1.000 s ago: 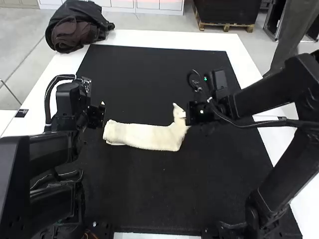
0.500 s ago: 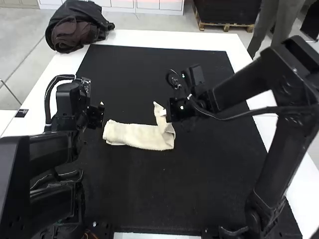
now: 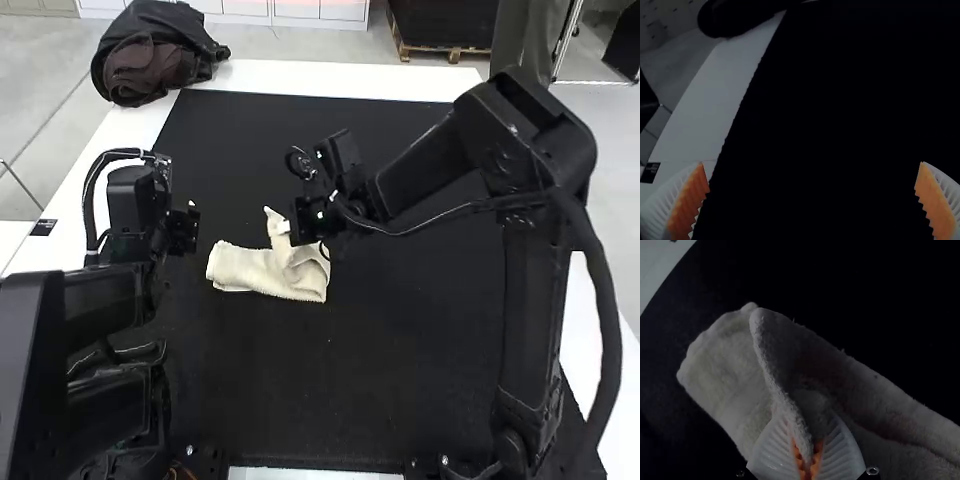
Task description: Fold the towel.
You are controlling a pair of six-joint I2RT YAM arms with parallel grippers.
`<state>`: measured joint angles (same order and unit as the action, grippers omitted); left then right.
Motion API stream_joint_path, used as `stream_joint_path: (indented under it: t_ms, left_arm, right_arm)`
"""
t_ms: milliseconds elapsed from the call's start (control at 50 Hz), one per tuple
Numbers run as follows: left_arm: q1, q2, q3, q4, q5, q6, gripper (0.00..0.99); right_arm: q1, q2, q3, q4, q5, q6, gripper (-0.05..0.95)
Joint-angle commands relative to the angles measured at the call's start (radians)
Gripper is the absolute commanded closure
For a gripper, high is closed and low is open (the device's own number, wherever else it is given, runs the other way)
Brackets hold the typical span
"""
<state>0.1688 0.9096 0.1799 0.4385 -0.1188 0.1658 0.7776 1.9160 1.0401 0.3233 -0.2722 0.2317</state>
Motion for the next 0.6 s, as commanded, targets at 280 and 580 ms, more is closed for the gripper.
stream_joint_path:
  t_ms: [280,580]
  left_arm:
    - [0.094,0.003,-0.011,0.012,-0.019,-0.011,0.030]
    - [0.133,0.003,-0.013,0.012,-0.002,-0.006,0.030]
  right_arm:
    - [0.074,0.115,0.178,0.008,0.005,0.026,0.92]
    - [0.121,0.173,0.258,0.005,0.005,0.034,0.92]
